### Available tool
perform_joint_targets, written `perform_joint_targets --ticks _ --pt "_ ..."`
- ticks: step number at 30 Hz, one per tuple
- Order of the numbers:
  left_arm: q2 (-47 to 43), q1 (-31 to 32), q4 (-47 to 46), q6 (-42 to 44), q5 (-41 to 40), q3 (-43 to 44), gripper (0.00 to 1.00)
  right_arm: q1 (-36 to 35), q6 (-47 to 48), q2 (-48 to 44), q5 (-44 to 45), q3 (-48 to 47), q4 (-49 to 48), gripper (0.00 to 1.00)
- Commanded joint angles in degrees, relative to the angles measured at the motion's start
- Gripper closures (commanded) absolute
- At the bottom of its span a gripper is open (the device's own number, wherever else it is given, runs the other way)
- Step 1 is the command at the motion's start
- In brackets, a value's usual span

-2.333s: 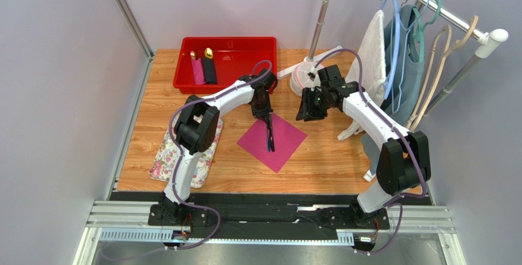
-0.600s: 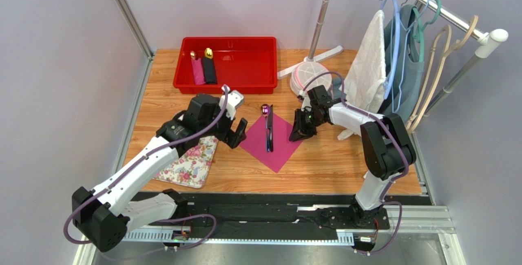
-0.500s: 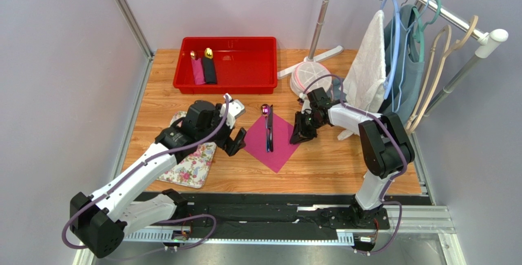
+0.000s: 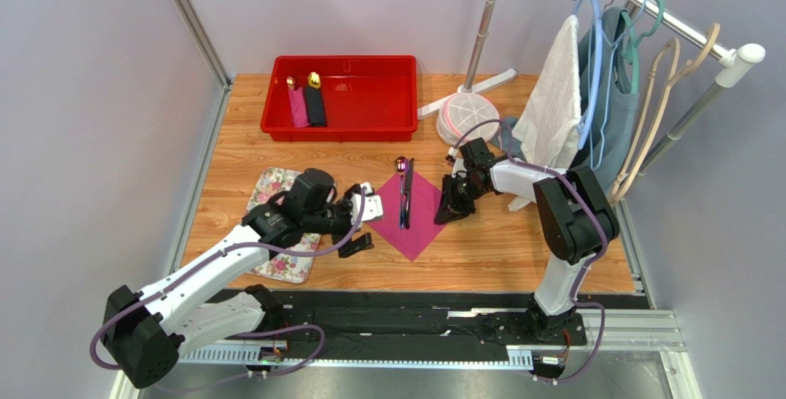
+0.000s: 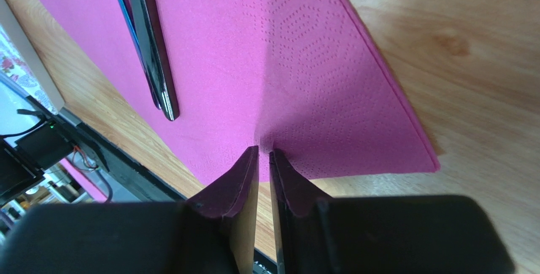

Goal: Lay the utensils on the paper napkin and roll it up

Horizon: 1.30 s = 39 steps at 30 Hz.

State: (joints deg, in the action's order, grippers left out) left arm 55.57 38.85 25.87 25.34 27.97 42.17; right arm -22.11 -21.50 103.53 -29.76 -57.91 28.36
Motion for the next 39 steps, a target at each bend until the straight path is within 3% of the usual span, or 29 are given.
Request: perform_joint_targets --ticks 1,8,15,23,39 --pt "2.9 4.5 -2.0 7.4 0.4 -1.2 0.21 -1.1 -1.0 -1.1 -0.4 2.0 -1.6 0.81" --pt "8.2 11.6 -7.3 9.1 -1.1 -2.5 0.45 -1.3 -0.3 -2.3 0.0 0.0 0.5 0.78" --pt "15.2 21.0 -13.3 15.8 -2.0 -4.0 0.60 -1.3 -0.7 -6.2 -2.6 -3.7 2.0 0.70" --pt "26.6 21.3 -17.7 17.1 -5.3 -0.3 0.65 -0.2 -0.1 -10.7 -4.1 -6.2 4.2 0.66" --pt "35.4 21.2 -21.7 18.6 -7.5 2.3 0.64 1.5 0.1 -10.2 -4.8 -6.8 5.3 0.66"
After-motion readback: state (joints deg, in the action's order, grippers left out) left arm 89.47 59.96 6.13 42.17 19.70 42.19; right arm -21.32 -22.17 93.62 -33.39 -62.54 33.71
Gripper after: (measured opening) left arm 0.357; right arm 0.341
